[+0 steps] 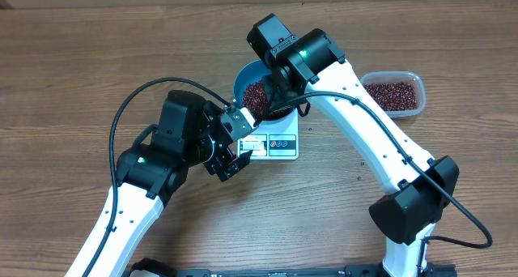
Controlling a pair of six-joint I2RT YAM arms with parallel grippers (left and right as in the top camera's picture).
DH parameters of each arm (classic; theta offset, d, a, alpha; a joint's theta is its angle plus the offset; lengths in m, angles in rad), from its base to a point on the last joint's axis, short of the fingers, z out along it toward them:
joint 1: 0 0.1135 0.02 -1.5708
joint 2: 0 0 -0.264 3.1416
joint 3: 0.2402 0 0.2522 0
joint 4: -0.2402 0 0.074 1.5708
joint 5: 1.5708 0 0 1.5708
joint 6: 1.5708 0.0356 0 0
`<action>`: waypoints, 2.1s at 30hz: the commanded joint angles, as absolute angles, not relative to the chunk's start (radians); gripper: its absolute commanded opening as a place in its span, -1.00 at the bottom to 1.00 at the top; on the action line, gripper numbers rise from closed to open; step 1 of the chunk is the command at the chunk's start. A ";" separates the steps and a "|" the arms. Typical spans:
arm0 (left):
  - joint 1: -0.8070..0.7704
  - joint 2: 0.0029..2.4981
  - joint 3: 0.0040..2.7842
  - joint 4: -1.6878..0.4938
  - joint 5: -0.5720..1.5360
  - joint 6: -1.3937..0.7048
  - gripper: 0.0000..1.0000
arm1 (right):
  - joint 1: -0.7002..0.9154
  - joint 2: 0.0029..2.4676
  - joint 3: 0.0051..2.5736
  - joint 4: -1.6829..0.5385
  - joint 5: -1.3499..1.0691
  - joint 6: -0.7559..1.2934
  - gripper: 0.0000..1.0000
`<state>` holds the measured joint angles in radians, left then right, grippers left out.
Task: Scoop item into bowl and weigh 150g on scale
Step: 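Shake the tilted blue scoop gently over the teal bowl with the right gripper, then lift the blue scoop away from the bowl toward the bean container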
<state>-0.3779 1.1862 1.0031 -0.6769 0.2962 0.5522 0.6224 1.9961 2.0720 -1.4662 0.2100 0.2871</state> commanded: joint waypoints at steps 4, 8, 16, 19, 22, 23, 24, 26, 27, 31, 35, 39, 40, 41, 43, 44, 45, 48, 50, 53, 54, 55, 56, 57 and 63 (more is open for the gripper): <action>-0.373 1.190 1.030 -0.677 0.305 0.535 0.99 | 0.620 1.966 2.100 -1.459 0.224 0.284 -0.92; -0.373 1.190 1.030 -0.677 0.304 0.535 0.99 | 0.620 1.966 2.100 -1.453 0.223 0.295 -0.92; -0.373 1.190 1.030 -0.677 0.304 0.535 0.99 | 0.608 1.966 2.101 -1.424 0.203 0.381 -0.93; -0.373 1.190 1.030 -0.677 0.304 0.535 0.99 | 0.577 1.966 2.101 -1.418 0.180 0.451 -0.93; -0.373 1.190 1.030 -0.677 0.304 0.535 0.99 | 0.533 1.966 2.101 -1.419 0.154 0.512 -0.93; -0.373 1.190 1.030 -0.677 0.304 0.535 0.99 | 0.517 1.966 2.101 -1.419 0.145 0.532 -0.93; -0.373 1.190 1.030 -0.677 0.304 0.535 0.99 | 0.500 1.966 2.101 -1.419 0.134 0.553 -0.92; -0.373 1.190 1.030 -0.677 0.305 0.535 0.99 | 0.461 1.965 2.101 -1.419 0.109 0.599 -0.92; -0.373 1.190 1.030 -0.677 0.304 0.535 0.99 | 0.442 1.965 2.101 -1.419 0.097 0.621 -0.93; -0.373 1.190 1.030 -0.677 0.304 0.535 0.99 | 0.364 1.963 2.102 -1.419 0.064 0.710 -0.93; -0.373 1.190 1.030 -0.677 0.304 0.535 0.99 | 0.284 1.951 2.102 -1.420 0.027 0.801 -0.93; -0.373 1.190 1.030 -0.677 0.304 0.535 0.99 | 0.191 1.937 2.102 -1.430 -0.032 0.898 -0.93; -0.373 1.190 1.030 -0.677 0.304 0.535 0.99 | 0.173 1.935 2.102 -1.430 -0.042 0.913 -0.93; -0.373 1.189 1.030 -0.677 0.304 0.535 0.99 | 0.157 1.934 2.102 -1.431 -0.053 0.923 -0.93; -0.373 1.190 1.030 -0.677 0.304 0.535 0.99 | 0.123 1.934 2.102 -1.432 -0.066 0.944 -0.93; -0.373 1.189 1.030 -0.677 0.304 0.535 0.99 | 0.109 1.934 2.101 -1.433 -0.066 0.949 -0.93; -0.373 1.190 1.030 -0.677 0.304 0.535 0.99 | 0.095 1.934 2.101 -1.433 -0.066 0.955 -0.93; -0.373 1.189 1.030 -0.677 0.304 0.535 0.99 | 0.056 1.934 2.101 -1.434 -0.068 0.973 -0.93; -0.373 1.189 1.030 -0.677 0.304 0.535 1.00 | 0.034 1.934 2.101 -1.435 -0.075 0.973 -0.93; -0.373 1.190 1.030 -0.677 0.304 0.535 0.99 | 0.014 1.934 2.101 -1.445 -0.084 0.973 -0.93; -0.373 1.190 1.030 -0.677 0.304 0.535 0.99 | 0.009 1.934 2.101 -1.450 -0.084 0.973 -0.93; -0.373 1.190 1.030 -0.677 0.304 0.535 0.99 | 0.004 1.934 2.101 -1.454 -0.084 0.973 -0.93; -0.373 1.190 1.030 -0.677 0.304 0.535 0.99 | 0.001 1.934 2.101 -1.456 -0.084 0.973 -0.93; -0.373 1.189 1.030 -0.677 0.304 0.535 0.99 | -0.002 1.934 2.101 -1.456 -0.084 0.973 -0.93; -0.373 1.190 1.030 -0.677 0.304 0.535 0.99 | -0.009 1.934 2.101 -1.460 -0.084 0.973 -0.91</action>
<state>-0.3779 1.1862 1.0031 -0.6769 0.2962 0.5522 -0.0044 1.9793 2.0720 -1.4593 -0.0795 0.9649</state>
